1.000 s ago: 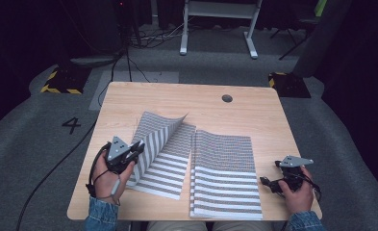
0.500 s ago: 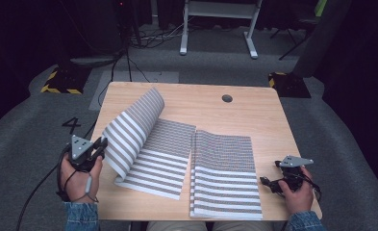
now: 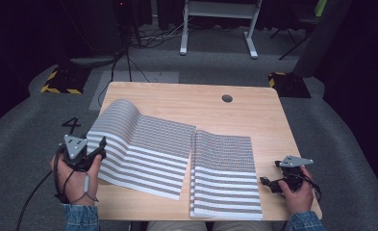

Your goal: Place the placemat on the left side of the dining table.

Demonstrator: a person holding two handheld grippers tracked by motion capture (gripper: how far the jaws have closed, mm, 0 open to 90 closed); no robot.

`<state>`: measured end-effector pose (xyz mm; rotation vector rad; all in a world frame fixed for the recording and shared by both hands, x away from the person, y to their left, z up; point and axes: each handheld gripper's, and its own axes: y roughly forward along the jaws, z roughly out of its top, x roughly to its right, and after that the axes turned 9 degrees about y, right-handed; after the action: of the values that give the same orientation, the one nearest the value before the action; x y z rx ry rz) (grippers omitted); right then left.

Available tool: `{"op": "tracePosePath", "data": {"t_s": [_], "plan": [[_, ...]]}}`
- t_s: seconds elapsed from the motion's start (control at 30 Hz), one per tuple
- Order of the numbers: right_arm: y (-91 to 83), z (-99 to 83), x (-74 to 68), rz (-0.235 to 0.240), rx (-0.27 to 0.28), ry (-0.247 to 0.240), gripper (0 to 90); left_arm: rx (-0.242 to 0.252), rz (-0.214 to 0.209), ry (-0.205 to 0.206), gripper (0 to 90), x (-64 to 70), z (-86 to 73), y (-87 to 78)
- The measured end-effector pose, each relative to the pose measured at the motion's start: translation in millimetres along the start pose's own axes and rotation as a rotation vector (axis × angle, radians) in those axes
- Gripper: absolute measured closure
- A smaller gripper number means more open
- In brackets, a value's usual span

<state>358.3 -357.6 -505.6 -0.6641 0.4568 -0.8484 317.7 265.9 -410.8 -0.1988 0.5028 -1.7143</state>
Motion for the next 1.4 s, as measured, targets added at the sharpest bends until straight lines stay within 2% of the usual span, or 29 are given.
{"op": "tracePosePath", "data": {"t_s": [0.17, 0.3, 0.4, 0.43, 0.53, 0.67, 0.7, 0.83, 0.93, 1.13, 1.23, 1.4], "plan": [[0.0, 0.0, 0.0, 0.000, 0.000, 0.000, 0.1, -0.092, -0.172, 0.015, 34.1, 29.5, -2.9, 21.5], [0.0, 0.0, 0.0, 0.000, 0.000, 0.000, 0.0, -0.201, -0.301, 0.056, 32.9, 61.2, -8.0, 39.8], [0.0, 0.0, 0.0, 0.000, 0.000, 0.000, 0.0, -0.301, -0.360, 0.055, 30.2, 77.8, -16.5, 54.5], [0.0, 0.0, 0.0, 0.000, 0.000, 0.000, 0.0, -0.334, -0.361, 0.057, 30.3, 80.3, -20.4, 58.8], [0.0, 0.0, 0.0, 0.000, 0.000, 0.000, 0.0, -0.414, -0.303, 0.093, 30.9, 83.8, -29.6, 66.6], [0.0, 0.0, 0.0, 0.000, 0.000, 0.000, 0.0, -0.469, -0.288, 0.097, 29.8, 88.7, -36.0, 71.8], [0.0, 0.0, 0.0, 0.000, 0.000, 0.000, 0.0, -0.469, -0.288, 0.097, 27.5, 88.7, -36.0, 71.8], [0.0, 0.0, 0.0, 0.000, 0.000, 0.000, 0.0, -0.474, -0.258, 0.116, 27.6, 93.0, -36.0, 71.1], [0.0, 0.0, 0.0, 0.000, 0.000, 0.000, 0.0, -0.474, -0.278, 0.113, 27.3, 91.5, -36.2, 71.9], [0.0, 0.0, -0.1, -0.001, 0.000, 0.000, 0.0, -0.502, -0.282, 0.128, 27.7, 90.5, -31.6, 76.1], [0.0, 0.0, 0.0, 0.000, 0.000, 0.000, 0.0, -0.507, -0.284, 0.133, 29.3, 89.5, -30.0, 78.2], [-0.2, 0.0, 0.0, -0.002, -0.002, -0.001, 0.0, -0.489, -0.281, 0.130, 37.8, 85.5, -26.3, 86.1]]}}
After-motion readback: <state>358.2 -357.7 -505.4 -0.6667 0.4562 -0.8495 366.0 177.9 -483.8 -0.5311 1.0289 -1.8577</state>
